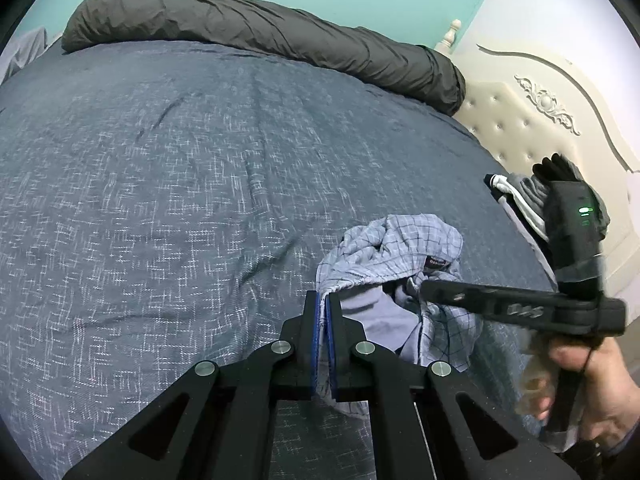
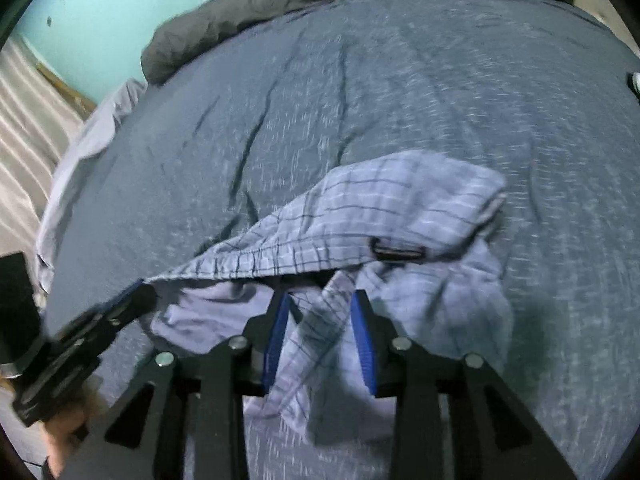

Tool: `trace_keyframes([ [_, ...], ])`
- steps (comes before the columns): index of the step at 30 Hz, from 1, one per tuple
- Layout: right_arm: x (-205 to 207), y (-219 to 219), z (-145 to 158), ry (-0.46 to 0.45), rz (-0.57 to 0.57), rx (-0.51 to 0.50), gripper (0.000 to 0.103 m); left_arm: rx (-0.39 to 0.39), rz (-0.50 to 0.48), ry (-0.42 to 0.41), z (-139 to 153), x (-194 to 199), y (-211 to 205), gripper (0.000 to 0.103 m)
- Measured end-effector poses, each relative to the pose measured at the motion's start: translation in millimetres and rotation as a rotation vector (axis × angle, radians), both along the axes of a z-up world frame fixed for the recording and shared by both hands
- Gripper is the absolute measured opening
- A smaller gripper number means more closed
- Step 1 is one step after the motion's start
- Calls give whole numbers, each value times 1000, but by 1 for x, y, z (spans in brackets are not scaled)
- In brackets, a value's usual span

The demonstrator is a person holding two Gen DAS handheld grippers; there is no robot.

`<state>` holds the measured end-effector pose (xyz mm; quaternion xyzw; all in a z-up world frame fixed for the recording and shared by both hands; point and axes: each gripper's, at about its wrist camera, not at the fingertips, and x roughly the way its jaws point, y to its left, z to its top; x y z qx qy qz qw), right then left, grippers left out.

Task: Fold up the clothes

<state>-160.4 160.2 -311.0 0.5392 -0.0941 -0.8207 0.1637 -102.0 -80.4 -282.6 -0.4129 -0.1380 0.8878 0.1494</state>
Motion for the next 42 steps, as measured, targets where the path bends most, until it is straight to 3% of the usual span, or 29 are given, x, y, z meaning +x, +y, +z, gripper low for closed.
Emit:
trace_keyframes([
  [2, -5, -4, -8, -10, 2, 36, 30, 1, -2, 1, 1, 1, -1, 3],
  [4, -8, -5, -12, -14, 6, 61, 8, 2, -4, 3, 1, 2, -1, 3],
  [6, -6, -2, -11, 1, 13, 82, 5, 3, -6, 4, 2, 2, -2, 3],
  [21, 55, 98, 53, 168, -126, 41, 4, 26, -31, -23, 2, 6, 15, 3],
  [28, 66, 114, 17, 31, -92, 91, 4, -9, -80, -68, -9, 1, 34, 7],
  [30, 67, 117, 4, -19, -86, 73, 4, -23, -66, -64, -8, -2, 34, 15],
  [32, 67, 119, -1, -35, -90, 54, 6, -32, -46, -56, -7, -3, 32, 34],
  [33, 67, 119, -2, -40, -93, 46, 6, -34, -38, -51, -6, -4, 31, 38],
  [35, 66, 120, 3, -20, -106, 45, 10, -41, -33, -41, -5, -9, 30, 40],
  [37, 64, 120, 10, 15, -116, 43, 33, -53, -61, -34, -5, -13, 38, 40],
  [38, 62, 120, 14, 34, -120, 41, 39, -76, -72, -31, -6, -14, 44, 40],
  [42, 50, 110, 23, 76, -101, 52, 43, -165, -134, -45, -16, -21, 68, 40],
])
